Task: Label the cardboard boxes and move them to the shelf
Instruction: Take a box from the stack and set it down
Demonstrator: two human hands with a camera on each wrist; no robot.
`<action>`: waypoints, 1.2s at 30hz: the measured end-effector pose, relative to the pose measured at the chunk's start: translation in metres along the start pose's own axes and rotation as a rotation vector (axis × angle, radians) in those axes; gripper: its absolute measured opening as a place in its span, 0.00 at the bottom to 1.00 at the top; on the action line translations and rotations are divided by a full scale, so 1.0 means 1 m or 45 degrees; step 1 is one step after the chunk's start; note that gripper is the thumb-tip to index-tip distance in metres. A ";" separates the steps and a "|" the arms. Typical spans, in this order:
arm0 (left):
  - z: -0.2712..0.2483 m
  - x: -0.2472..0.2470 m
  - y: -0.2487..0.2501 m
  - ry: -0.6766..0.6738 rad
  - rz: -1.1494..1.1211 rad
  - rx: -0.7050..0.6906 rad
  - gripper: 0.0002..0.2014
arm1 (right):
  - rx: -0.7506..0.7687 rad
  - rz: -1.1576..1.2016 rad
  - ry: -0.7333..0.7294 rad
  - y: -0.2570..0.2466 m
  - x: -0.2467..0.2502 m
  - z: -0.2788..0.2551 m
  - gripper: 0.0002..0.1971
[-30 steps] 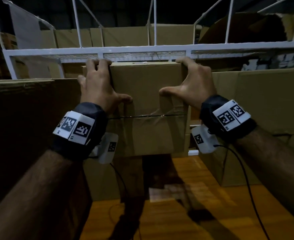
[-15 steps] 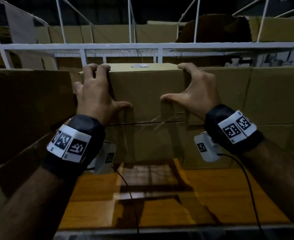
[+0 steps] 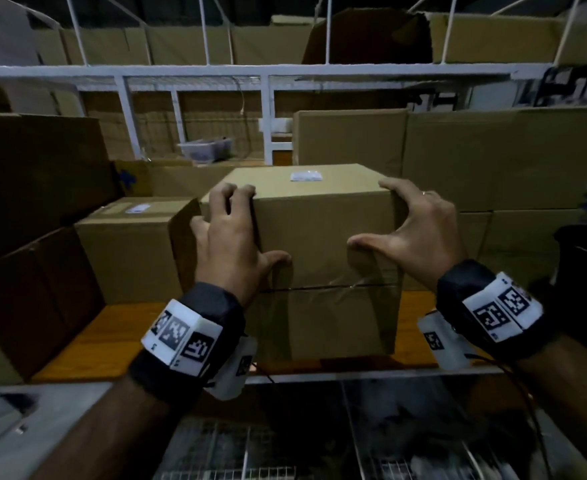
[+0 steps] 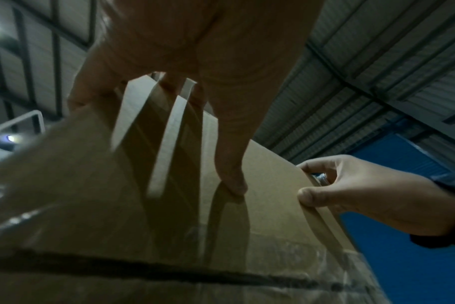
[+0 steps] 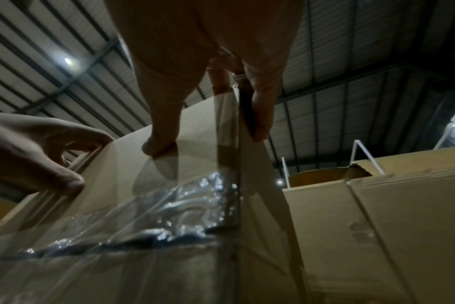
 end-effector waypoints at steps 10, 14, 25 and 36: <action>-0.059 -0.100 0.019 -0.293 -0.059 0.006 0.43 | -0.195 -0.125 -0.127 0.089 -0.001 -0.080 0.43; -0.076 -0.126 0.020 -0.356 -0.075 0.016 0.42 | -0.257 -0.138 -0.163 0.108 -0.006 -0.097 0.43; -0.087 -0.154 0.020 -0.391 -0.019 0.021 0.39 | -0.393 -0.114 -0.180 0.132 -0.011 -0.117 0.34; -0.069 -0.163 0.034 -0.458 0.235 -0.195 0.44 | -0.044 -0.639 -0.611 0.105 -0.028 -0.094 0.37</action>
Point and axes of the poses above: each hand's wrist, its own z-axis towards the middle knuckle, its own x-axis out of the back of the hand, y = z × x, the point moved 6 cm from there along z, towards the middle knuckle, and after that the axes turned 5 degrees about y, right-handed, at the moved point
